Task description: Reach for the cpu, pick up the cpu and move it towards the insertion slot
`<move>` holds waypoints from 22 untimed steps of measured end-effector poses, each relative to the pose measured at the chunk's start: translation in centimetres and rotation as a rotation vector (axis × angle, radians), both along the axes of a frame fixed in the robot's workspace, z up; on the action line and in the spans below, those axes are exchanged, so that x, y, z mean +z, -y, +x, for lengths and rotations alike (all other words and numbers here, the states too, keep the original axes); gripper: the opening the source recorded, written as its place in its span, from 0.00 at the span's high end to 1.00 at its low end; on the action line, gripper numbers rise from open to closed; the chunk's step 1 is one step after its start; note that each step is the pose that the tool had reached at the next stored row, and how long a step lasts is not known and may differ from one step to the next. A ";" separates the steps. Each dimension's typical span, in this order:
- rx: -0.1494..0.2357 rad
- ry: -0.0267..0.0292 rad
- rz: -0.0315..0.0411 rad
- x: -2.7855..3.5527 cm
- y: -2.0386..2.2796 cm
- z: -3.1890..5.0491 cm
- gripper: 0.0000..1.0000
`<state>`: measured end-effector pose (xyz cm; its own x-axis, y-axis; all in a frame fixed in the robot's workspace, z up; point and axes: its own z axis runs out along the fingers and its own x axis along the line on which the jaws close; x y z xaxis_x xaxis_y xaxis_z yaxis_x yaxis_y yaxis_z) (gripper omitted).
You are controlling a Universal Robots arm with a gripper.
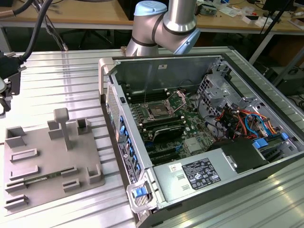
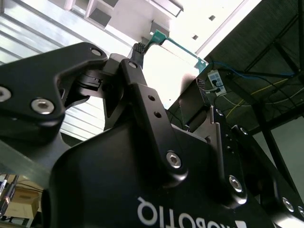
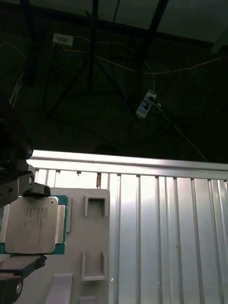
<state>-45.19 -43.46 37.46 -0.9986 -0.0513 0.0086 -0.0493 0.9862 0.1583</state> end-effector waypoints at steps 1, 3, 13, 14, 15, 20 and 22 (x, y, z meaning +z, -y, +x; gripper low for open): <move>0.000 -0.0001 0.0000 0.05 0.00 0.00 0.45; 0.000 -0.0001 0.0001 0.14 0.00 0.00 0.45; 0.000 -0.0006 0.0051 0.82 0.04 0.00 0.45; 0.000 -0.0005 0.0060 0.85 0.06 0.00 0.45; 0.000 -0.0005 0.0067 0.88 0.06 0.00 0.45; 0.000 -0.0003 0.0106 1.02 0.11 0.00 0.45; 0.000 -0.0005 0.0110 1.03 0.12 0.00 0.45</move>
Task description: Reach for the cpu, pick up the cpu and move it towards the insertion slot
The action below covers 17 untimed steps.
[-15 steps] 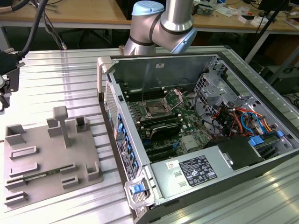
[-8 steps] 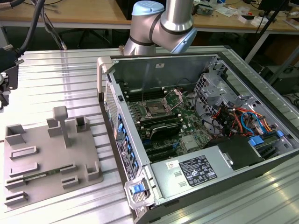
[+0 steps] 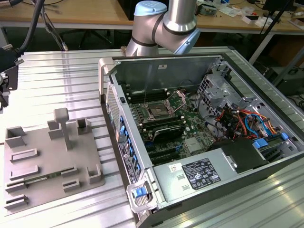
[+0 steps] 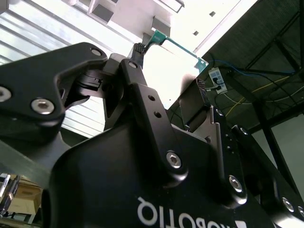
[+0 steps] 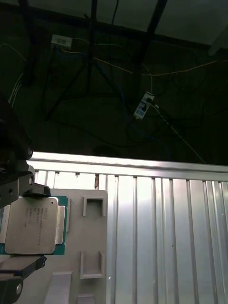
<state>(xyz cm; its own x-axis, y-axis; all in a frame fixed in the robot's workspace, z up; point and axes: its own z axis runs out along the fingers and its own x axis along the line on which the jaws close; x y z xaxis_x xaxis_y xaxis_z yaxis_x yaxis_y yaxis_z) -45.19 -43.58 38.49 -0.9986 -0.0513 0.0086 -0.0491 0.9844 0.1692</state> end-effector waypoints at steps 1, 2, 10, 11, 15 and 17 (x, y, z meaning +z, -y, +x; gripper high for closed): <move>0.000 0.0000 0.0008 0.00 0.01 0.00 0.45; 0.000 0.0001 0.0015 -0.01 0.01 0.00 0.45; 0.000 0.0001 0.0018 0.28 0.01 0.00 0.45; 0.000 0.0001 0.0018 0.34 0.01 0.00 0.45; 0.000 0.0001 0.0019 0.61 0.01 0.00 0.45; 0.000 0.0001 0.0018 0.62 0.01 0.00 0.45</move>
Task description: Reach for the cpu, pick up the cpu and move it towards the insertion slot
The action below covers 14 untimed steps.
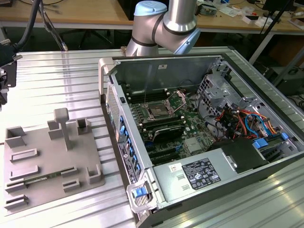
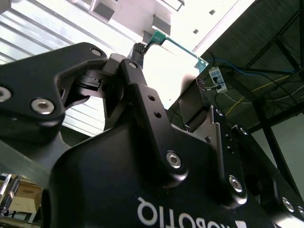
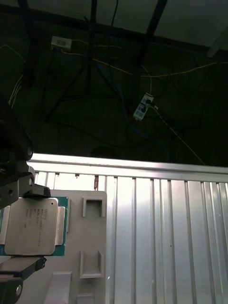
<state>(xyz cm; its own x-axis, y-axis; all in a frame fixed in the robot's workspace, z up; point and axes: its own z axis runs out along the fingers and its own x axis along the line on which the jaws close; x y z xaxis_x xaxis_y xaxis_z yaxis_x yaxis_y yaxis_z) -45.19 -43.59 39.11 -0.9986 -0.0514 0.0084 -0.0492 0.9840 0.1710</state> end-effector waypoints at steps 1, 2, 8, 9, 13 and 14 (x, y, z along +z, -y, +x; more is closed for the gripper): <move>0.000 0.0000 0.0000 0.00 0.00 0.00 0.45; 0.000 0.0000 0.0000 0.00 0.00 0.00 0.45; 0.000 -0.0001 -0.0001 0.14 0.00 0.00 0.45; 0.000 -0.0001 0.0001 0.27 0.00 0.00 0.45; 0.000 0.0000 0.0004 0.69 0.00 0.00 0.45; 0.000 0.0000 0.0005 0.84 0.00 0.00 0.45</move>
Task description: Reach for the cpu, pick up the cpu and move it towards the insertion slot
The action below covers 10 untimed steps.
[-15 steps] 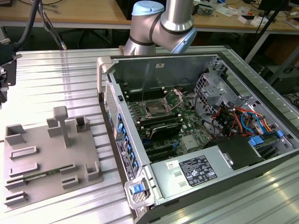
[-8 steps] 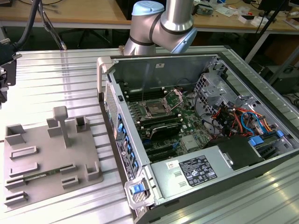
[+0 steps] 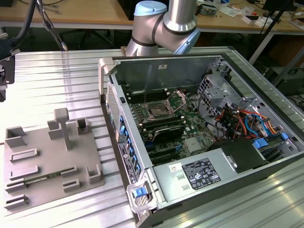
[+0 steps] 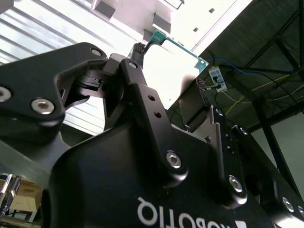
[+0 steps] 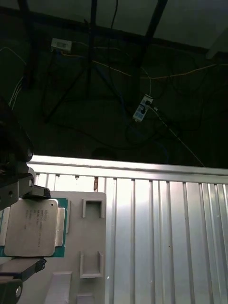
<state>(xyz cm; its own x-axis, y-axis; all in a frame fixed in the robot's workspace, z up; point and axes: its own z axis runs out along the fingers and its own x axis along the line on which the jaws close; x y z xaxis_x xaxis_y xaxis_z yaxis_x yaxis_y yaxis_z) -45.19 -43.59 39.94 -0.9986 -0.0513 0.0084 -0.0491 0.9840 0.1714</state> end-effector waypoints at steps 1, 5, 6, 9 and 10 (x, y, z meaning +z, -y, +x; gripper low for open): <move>0.000 0.0000 0.0000 0.13 0.00 0.00 0.45; 0.000 0.0000 0.0004 0.57 0.00 0.00 0.45; 0.000 -0.0001 0.0004 0.74 0.00 0.00 0.45; 0.000 0.0000 0.0006 1.08 0.00 0.00 0.45; 0.000 0.0001 0.0007 1.08 0.00 0.00 0.45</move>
<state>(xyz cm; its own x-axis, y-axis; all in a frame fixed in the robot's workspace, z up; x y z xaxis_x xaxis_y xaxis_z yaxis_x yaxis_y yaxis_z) -45.19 -43.59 41.02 -0.9986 -0.0514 0.0083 -0.0492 0.9839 0.1721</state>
